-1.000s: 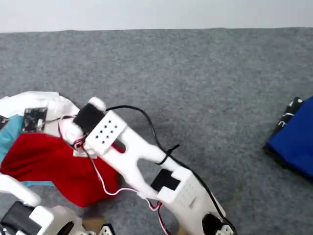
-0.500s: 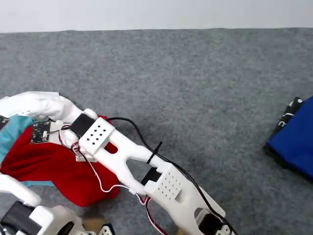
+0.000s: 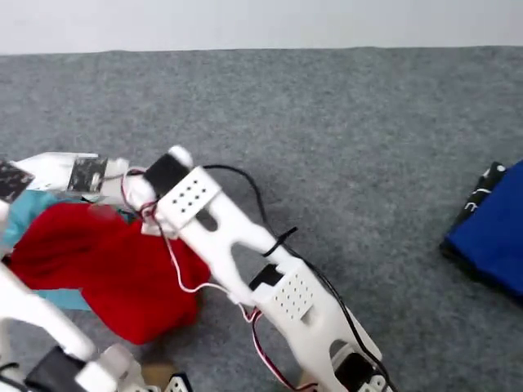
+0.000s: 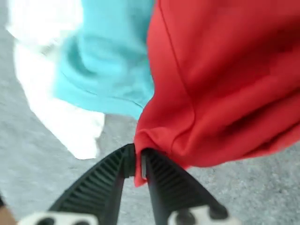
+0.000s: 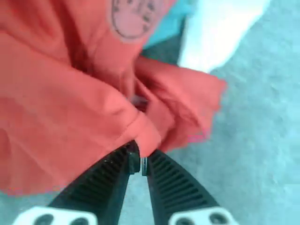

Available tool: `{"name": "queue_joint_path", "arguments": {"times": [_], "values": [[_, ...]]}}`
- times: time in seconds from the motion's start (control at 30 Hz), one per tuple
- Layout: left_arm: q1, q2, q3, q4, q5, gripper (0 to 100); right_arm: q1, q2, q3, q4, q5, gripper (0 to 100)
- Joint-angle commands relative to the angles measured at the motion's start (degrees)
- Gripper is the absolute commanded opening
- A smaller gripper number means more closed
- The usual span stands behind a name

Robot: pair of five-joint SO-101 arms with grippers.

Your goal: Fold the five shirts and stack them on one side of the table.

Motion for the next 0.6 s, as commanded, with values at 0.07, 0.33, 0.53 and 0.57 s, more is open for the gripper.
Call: {"name": "queue_joint_path", "arguments": {"times": [0.07, 0.33, 0.53, 0.57], "values": [[6.3, -9.6, -1.2, 4.1, 1.8, 0, 5.0, -10.3, -6.1, 2.8, 0.1, 1.1], [14.7, -20.0, -1.5, 4.2, 9.1, 0, 13.7, -18.5, -6.0, 2.8, 0.4, 1.1], [18.0, -24.3, 1.9, 4.4, 10.9, 0, 19.0, -21.8, 4.5, 2.8, 0.4, 1.1], [18.4, -24.6, 2.9, 4.4, 10.9, 0, 19.1, -22.5, 6.9, 2.8, 0.5, 1.1]]}}
